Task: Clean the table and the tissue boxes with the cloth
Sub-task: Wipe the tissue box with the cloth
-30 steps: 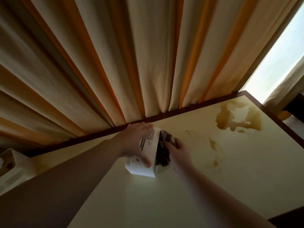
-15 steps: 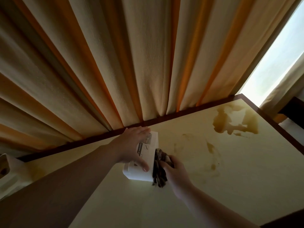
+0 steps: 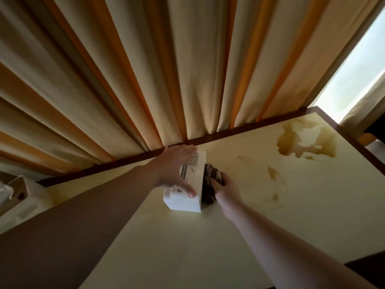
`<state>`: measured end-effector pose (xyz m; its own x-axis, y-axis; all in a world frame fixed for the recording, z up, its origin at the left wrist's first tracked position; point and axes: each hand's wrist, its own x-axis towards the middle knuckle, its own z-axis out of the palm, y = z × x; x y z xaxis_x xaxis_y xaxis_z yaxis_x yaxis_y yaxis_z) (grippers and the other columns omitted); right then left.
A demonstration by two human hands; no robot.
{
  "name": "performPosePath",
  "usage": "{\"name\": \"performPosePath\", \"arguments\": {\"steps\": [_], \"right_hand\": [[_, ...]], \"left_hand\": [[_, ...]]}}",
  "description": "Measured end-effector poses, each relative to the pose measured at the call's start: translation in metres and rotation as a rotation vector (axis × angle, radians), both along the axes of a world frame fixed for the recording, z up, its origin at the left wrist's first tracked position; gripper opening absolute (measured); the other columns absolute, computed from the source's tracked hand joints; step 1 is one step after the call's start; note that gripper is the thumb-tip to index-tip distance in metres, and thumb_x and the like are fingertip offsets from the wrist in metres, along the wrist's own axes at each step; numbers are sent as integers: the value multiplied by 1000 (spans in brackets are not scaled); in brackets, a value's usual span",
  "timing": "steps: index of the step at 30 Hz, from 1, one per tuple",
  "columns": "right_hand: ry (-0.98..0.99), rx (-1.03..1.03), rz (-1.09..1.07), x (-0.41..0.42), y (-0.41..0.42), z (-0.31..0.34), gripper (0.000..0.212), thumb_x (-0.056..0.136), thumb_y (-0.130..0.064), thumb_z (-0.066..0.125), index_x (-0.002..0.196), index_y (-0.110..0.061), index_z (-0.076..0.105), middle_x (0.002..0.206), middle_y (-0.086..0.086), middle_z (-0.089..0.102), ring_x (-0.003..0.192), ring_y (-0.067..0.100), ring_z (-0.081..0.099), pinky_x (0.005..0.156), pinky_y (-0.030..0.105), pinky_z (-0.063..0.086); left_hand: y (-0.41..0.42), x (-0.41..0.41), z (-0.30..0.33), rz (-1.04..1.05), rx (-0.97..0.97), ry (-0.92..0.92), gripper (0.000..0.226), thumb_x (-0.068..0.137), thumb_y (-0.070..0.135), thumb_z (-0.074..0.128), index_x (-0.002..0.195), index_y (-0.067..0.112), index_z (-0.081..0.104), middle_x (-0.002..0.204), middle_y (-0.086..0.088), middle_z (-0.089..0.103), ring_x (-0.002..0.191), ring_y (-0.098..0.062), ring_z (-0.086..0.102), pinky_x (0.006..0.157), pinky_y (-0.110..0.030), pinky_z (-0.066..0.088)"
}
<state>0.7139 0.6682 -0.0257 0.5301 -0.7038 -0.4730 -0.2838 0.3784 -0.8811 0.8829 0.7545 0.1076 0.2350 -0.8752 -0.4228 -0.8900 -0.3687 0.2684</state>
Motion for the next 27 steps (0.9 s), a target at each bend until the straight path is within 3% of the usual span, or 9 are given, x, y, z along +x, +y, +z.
{"name": "performPosePath", "arguments": {"steps": [3,6,11,15,21,27], "right_hand": [[24,-7,2,-25,30,1,9,95,-21,67,104,-25,68,94,0,75,90,18,72,76,35,57],[-20,-31,-25,-42,50,13,6,95,-20,69,99,-24,69,84,-2,75,81,16,71,69,33,55],[-112,-120,-118,-18,30,43,6,95,-30,68,100,-26,68,93,-2,75,90,18,72,76,43,60],[-96,-50,-149,0,14,40,16,98,-35,68,106,-22,64,101,2,73,95,19,70,75,38,58],[76,1,-72,-28,52,5,7,97,-22,65,101,-20,59,94,5,68,84,21,65,62,30,46],[-26,-64,-127,-31,57,37,5,95,-21,64,99,-21,60,93,5,70,83,19,67,69,35,52]], "left_hand": [[0,0,0,0,4,4,146,53,74,87,165,32,3,170,19,2,155,-11,-1,124,-37,2],[1,1,-3,3,-1,2,147,52,75,86,165,32,3,170,19,2,155,-11,-1,125,-39,2],[2,4,-6,14,-9,13,147,50,76,87,165,34,5,170,20,4,156,-14,0,128,-46,8],[3,3,-5,12,-6,12,145,52,76,86,165,35,5,170,18,5,156,-16,1,128,-48,8],[2,5,-7,15,-14,22,148,50,74,88,165,33,6,170,17,6,156,-15,3,128,-46,8],[2,6,-7,15,-13,40,149,48,74,88,165,34,6,170,18,5,155,-16,3,127,-47,7]]}}
